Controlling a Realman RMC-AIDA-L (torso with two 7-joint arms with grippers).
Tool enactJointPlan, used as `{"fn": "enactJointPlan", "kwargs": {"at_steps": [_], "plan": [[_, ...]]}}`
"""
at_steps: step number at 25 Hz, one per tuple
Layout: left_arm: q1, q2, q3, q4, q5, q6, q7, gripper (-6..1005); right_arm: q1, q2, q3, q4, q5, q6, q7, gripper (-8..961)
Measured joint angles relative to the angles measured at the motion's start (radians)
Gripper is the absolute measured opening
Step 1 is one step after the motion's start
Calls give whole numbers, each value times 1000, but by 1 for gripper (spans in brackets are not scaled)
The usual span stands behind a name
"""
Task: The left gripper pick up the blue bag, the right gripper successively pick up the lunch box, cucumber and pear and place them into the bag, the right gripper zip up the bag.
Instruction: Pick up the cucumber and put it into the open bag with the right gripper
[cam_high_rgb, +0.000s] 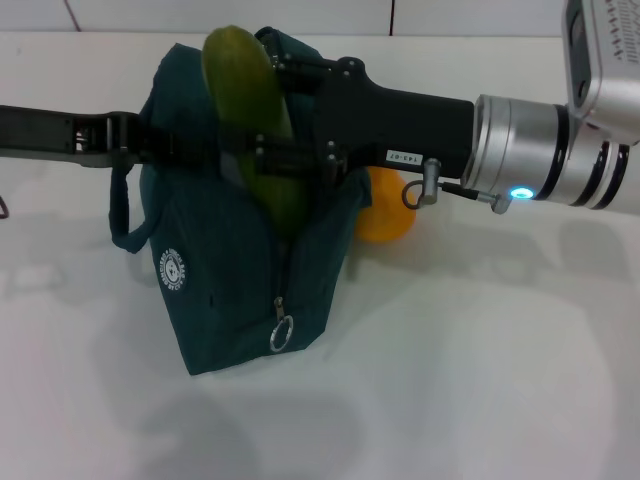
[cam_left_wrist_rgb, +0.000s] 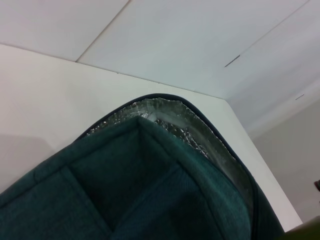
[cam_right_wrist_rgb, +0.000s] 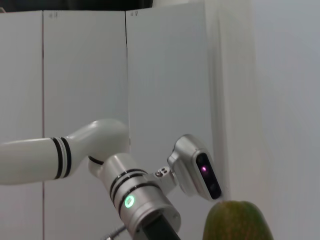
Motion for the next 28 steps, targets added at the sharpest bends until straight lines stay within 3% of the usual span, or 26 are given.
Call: {"fn": "enactJointPlan", "kwargs": {"at_steps": [11,21,28], "plan": [[3,1,0,0,0,0,3,37,-37,0,-11,-15,39,50,-24,619],[7,-1,0,0,0,0,8,37,-29,0,-58,-42,40,104,-21,620],[6,2,0,0,-1,0,8,37,-30,0,-62,-57,40,101,-30,797]]}}
